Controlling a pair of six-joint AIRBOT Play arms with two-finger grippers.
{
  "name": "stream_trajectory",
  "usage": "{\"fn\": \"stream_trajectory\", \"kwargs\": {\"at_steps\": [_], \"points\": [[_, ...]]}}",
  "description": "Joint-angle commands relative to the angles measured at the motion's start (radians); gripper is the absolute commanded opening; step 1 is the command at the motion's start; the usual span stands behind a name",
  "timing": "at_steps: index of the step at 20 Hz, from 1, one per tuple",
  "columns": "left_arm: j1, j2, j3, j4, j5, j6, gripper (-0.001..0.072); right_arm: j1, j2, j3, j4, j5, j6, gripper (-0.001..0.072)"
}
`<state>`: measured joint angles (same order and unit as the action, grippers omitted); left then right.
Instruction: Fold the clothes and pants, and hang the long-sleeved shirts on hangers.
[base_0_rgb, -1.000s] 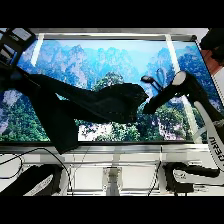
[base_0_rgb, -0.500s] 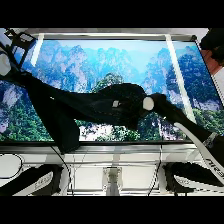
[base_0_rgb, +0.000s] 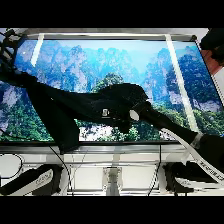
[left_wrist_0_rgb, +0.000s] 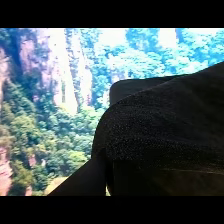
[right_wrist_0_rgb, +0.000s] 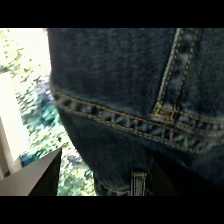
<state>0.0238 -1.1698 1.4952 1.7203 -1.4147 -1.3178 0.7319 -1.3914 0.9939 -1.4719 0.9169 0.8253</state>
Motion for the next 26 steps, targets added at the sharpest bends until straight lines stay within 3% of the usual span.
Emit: {"fn": "stream_trajectory", "kwargs": {"at_steps": [1,5,9,12,14,15,17,18,23,26], "points": [[0.042,-0.002,0.0,-0.117,0.012,0.017,0.0024,0.027,-0.055,0.0,-0.025,-0.066,0.077,0.0581],[0.047,-0.002,0.0,-0.13,0.035,0.016,0.0023,0.099,-0.072,0.0,-0.049,-0.106,0.113,0.058],[0.053,-0.002,0.0,-0.163,0.035,0.017,0.0024,0.115,-0.075,0.0,-0.179,-0.235,0.301,0.058],[0.053,-0.002,0.0,-0.172,0.035,0.017,0.0023,0.116,-0.121,0.0,-0.187,-0.251,0.352,0.0579],[0.053,-0.002,0.0,-0.181,0.035,0.021,0.0024,0.116,-0.153,0.0,-0.219,-0.246,0.404,0.0539],[0.053,-0.002,0.0,-0.181,0.035,0.025,0.0023,0.116,-0.158,0.0,-0.236,-0.245,0.424,0.0459],[0.053,-0.002,0.0,-0.181,0.035,0.028,0.0024,0.115,-0.158,0.01,-0.249,-0.212,0.425,0.0085],[0.053,-0.002,0.0,-0.181,0.035,0.036,0.0023,0.115,-0.157,0.02,-0.267,-0.194,0.428,0.0022],[0.053,-0.002,0.0,-0.177,0.034,0.053,0.0024,0.115,-0.143,0.09,-0.434,-0.127,0.51,0.0019],[0.053,0.018,0.0,-0.151,0.014,0.115,0.0024,0.099,-0.065,0.121,-0.542,-0.085,0.54,0.0018]]}}
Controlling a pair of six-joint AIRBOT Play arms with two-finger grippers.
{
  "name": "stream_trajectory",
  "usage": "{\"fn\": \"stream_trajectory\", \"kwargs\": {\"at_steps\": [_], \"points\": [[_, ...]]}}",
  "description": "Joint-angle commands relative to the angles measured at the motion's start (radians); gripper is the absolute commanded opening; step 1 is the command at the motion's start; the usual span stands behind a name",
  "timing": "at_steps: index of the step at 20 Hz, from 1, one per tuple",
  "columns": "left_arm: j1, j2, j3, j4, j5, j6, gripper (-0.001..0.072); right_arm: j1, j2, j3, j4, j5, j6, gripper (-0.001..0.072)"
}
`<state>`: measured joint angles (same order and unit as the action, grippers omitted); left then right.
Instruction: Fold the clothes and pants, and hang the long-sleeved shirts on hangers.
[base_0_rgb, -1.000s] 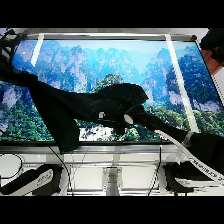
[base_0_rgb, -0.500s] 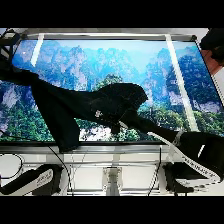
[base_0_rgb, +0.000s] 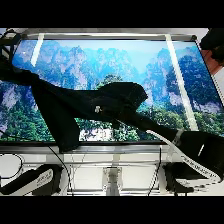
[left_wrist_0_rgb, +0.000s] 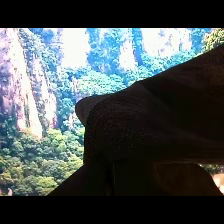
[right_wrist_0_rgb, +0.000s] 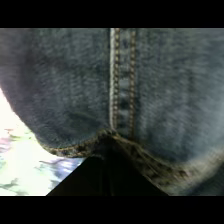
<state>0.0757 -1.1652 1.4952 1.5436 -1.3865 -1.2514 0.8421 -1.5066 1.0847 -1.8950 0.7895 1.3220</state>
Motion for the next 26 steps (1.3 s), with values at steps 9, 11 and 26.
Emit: {"fn": "stream_trajectory", "kwargs": {"at_steps": [9,11,26], "points": [[-0.001,0.331,0.0,0.008,0.104,0.29,0.0024,-0.321,0.582,0.147,-0.122,0.089,0.137,0.0017],[-0.001,0.422,0.0,-0.027,0.114,0.325,0.0024,-0.327,0.673,0.192,-0.121,0.102,0.135,0.0016],[0.001,0.764,0.134,-0.008,-0.129,0.286,0.0023,-0.326,0.976,0.409,0.033,0.711,0.18,0.0016]]}}
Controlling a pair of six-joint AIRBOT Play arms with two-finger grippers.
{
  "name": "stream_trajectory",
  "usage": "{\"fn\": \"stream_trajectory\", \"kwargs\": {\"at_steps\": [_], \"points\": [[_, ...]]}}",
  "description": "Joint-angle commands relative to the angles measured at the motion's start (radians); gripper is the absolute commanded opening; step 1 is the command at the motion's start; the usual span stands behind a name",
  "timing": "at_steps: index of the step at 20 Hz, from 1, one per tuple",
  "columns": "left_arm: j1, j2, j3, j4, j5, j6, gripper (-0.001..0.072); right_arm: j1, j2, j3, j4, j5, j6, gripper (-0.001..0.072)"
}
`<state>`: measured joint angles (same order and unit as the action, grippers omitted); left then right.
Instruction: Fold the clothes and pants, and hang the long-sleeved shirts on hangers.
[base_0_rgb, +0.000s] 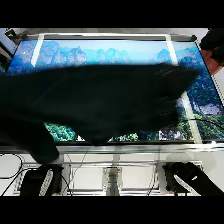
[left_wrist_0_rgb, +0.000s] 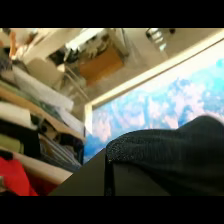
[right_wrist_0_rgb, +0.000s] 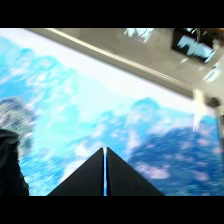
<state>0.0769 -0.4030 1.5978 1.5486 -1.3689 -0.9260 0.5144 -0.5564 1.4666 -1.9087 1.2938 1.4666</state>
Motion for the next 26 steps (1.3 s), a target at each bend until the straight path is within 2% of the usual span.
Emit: {"fn": "stream_trajectory", "kwargs": {"at_steps": [1,3,5,7,9,10,11,12,13,16,17,18,22,26], "points": [[0.0,-0.016,0.031,-0.013,-0.196,-0.066,0.0023,0.001,0.024,0.036,0.045,0.273,0.037,0.0016],[-0.001,-0.07,0.031,-0.074,-0.241,-0.069,0.0023,0.002,0.019,0.037,0.06,0.321,0.037,0.0016],[-0.001,-0.146,0.031,-0.192,-0.241,-0.068,0.0023,0.002,-0.009,0.035,0.128,0.305,0.013,0.0017],[-0.001,-0.234,0.031,-0.281,-0.241,-0.068,0.0023,0.002,-0.074,0.035,0.22,0.282,-0.05,0.0019],[-0.002,-0.306,0.031,-0.32,-0.243,-0.058,0.0024,0.002,-0.176,0.035,0.343,0.272,-0.158,0.0021],[-0.002,-0.335,0.031,-0.323,-0.246,-0.053,0.0024,0.002,-0.238,0.035,0.418,0.268,-0.232,0.0047],[-0.001,-0.352,0.031,-0.322,-0.251,-0.052,0.0024,0.002,-0.308,0.035,0.5,0.251,-0.311,0.0183],[-0.001,-0.364,0.031,-0.317,-0.26,-0.052,0.0024,0.002,-0.382,0.035,0.579,0.228,-0.386,0.0302],[-0.001,-0.367,0.031,-0.298,-0.272,-0.053,0.0024,0.002,-0.451,0.035,0.637,0.203,-0.45,0.0337],[-0.002,-0.359,0.031,-0.143,-0.295,-0.072,0.0024,0.002,-0.664,0.035,0.761,0.122,-0.59,0.0362],[-0.002,-0.354,0.031,-0.085,-0.298,-0.098,0.0024,0.002,-0.739,0.035,0.82,0.094,-0.613,0.0464],[-0.002,-0.352,0.031,-0.044,-0.305,-0.11,0.0024,0.002,-0.813,0.035,0.895,0.071,-0.636,0.0486],[-0.001,-0.346,0.031,0.003,-0.313,-0.125,0.0024,0.001,-1.059,0.035,1.234,0.016,-0.676,0.0486],[-0.001,-0.349,0.03,0.095,-0.313,-0.174,0.0025,0.003,-1.217,0.035,1.373,-0.023,-0.677,0.0486]]}}
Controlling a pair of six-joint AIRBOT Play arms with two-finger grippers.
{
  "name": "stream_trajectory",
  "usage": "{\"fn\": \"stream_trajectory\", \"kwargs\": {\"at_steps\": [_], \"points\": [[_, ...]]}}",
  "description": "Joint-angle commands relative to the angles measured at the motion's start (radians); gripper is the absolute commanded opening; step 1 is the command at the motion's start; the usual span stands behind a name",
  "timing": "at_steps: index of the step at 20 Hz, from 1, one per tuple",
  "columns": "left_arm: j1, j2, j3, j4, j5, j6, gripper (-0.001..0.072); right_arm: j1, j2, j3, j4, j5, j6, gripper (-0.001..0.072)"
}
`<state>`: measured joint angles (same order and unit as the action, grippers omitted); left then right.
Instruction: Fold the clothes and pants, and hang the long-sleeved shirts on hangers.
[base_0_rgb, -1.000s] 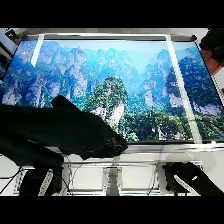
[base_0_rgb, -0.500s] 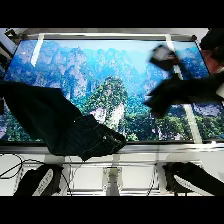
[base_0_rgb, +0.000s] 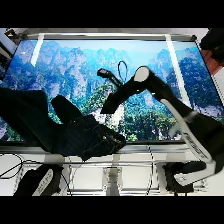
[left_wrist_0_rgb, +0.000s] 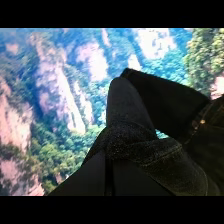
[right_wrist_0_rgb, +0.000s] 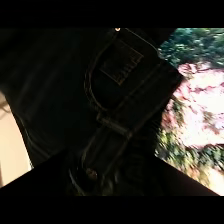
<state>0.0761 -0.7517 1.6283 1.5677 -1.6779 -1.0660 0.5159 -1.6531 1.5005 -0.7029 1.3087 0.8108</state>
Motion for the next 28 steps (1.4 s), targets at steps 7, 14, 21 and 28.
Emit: {"fn": "stream_trajectory", "kwargs": {"at_steps": [7,14,21,28], "points": [[0.0,0.0,-0.002,0.078,-0.01,-0.047,0.0024,0.089,-0.24,0.002,0.144,-0.304,0.046,0.0404],[0.0,0.0,-0.004,0.078,-0.014,-0.05,0.0025,0.129,-0.255,0.004,-0.121,-0.384,0.247,0.0402],[0.0,-0.001,-0.005,0.078,-0.014,-0.05,0.0025,0.15,-0.255,0.006,0.01,-0.341,0.195,0.0377],[0.0,-0.006,-0.019,0.078,-0.014,-0.05,0.0025,0.158,-0.255,0.006,0.024,-0.339,0.195,0.0309]]}}
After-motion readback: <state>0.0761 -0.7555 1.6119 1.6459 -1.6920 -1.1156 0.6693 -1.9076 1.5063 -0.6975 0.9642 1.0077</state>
